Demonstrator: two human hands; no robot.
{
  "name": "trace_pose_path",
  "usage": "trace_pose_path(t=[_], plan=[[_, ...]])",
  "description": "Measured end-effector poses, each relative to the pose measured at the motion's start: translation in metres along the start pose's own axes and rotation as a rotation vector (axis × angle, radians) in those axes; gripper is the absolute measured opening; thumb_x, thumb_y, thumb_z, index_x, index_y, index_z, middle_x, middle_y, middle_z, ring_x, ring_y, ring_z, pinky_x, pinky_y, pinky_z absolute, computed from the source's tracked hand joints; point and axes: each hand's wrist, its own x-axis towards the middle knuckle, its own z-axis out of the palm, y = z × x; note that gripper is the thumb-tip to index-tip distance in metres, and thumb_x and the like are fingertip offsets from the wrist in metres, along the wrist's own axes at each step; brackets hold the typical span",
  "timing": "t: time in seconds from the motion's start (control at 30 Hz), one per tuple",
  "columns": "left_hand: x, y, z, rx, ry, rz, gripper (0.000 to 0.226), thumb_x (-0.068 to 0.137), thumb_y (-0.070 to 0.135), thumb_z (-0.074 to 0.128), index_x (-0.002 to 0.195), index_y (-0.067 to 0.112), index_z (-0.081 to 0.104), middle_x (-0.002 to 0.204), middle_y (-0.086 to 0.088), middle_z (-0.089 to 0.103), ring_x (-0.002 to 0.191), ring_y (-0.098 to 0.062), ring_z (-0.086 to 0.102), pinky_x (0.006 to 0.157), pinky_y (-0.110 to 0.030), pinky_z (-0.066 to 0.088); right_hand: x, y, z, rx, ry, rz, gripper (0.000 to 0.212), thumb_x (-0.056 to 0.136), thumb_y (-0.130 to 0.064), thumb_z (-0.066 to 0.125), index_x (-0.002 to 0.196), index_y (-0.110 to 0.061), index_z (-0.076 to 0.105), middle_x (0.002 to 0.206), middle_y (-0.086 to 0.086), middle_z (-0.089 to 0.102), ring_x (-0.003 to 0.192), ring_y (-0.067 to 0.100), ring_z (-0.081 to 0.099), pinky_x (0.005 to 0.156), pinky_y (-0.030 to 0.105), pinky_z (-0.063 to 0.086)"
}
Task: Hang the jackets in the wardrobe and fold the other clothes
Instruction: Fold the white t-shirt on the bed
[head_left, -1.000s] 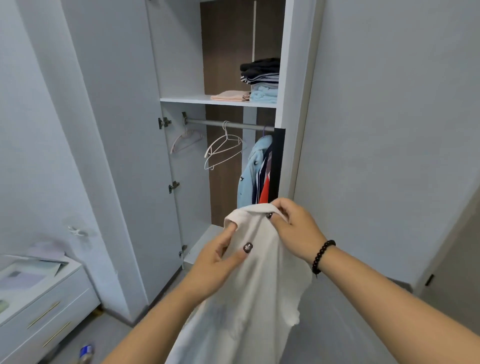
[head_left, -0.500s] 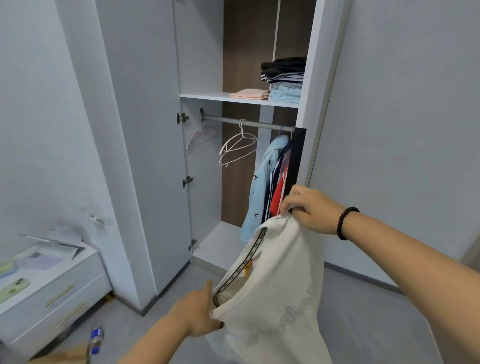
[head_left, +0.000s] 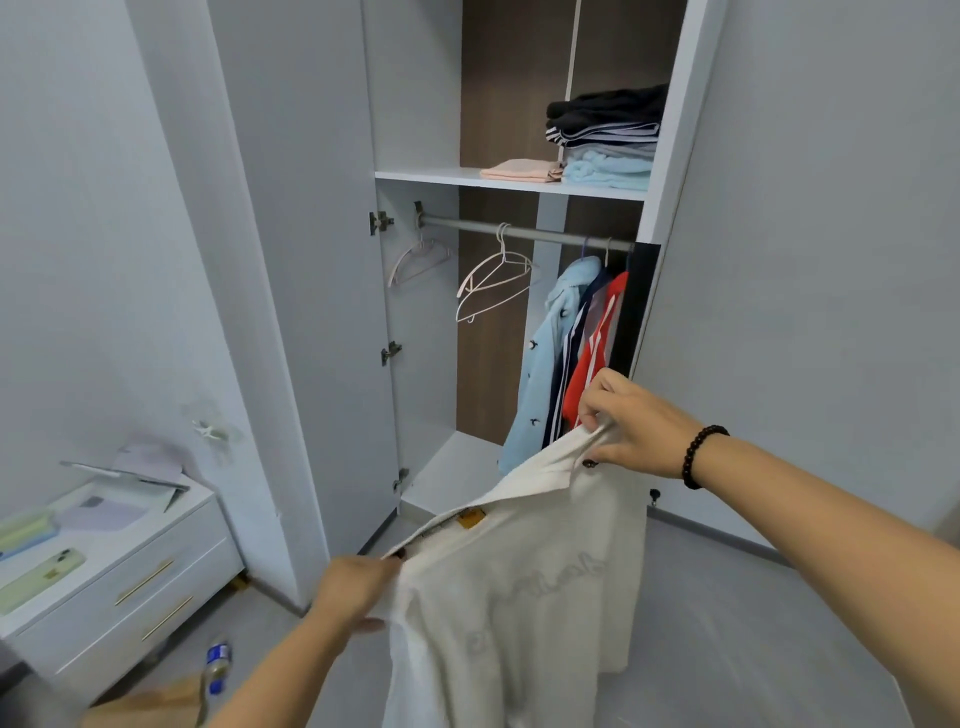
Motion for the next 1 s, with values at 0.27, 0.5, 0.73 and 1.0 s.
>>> trace_pose_path(t=[0.27,0.5,0.73,1.0], plan=[[0.035,0.033,-0.097,0.146,0.368,0.392,0.042,0.088,0.028,0.057,0.055,0.015,0.036,0.053,-0.002,0.032,0.056,-0.02,0.029,0.053,-0.031,0.023,0.054,-0.034,0.026,-0.063,-0.074,-0.045,0.027,0.085,-0.048,0.062,0.075,-0.037,0.039,0.081,-0.014,0.046,0.071,0.005,0.046,0.061,0.026,0.041],[0.041,0.042,-0.165,-0.234,0.376,0.428,0.025,0.081,0.012,0.051,0.058,0.015,0.041,0.058,0.0,0.033,0.057,-0.013,0.03,0.056,-0.033,0.023,0.11,-0.076,0.044,0.191,0.114,-0.058,0.03,0.086,-0.016,0.068,0.066,-0.028,0.049,0.071,-0.009,0.051,0.07,0.015,0.052,0.063,0.022,0.041],[0.044,0.039,-0.252,-0.299,0.342,0.424,0.02,0.069,0.021,0.063,0.053,0.015,0.051,0.052,0.001,0.032,0.048,-0.012,0.026,0.052,-0.03,0.019,0.163,-0.121,0.079,0.443,0.227,0.044,0.012,0.089,-0.012,0.065,0.08,-0.009,0.074,0.077,-0.005,0.068,0.076,0.015,0.061,0.071,0.025,0.046],[0.018,0.036,-0.317,-0.302,0.329,0.468,0.029,0.062,0.023,0.06,0.065,-0.006,0.057,0.062,-0.007,0.04,0.059,-0.016,0.034,0.057,-0.031,0.025,0.22,-0.187,0.09,0.439,0.166,-0.018,0.037,0.098,-0.014,0.047,0.069,0.009,0.052,0.07,0.026,0.055,0.066,0.031,0.048,0.061,0.034,0.031]])
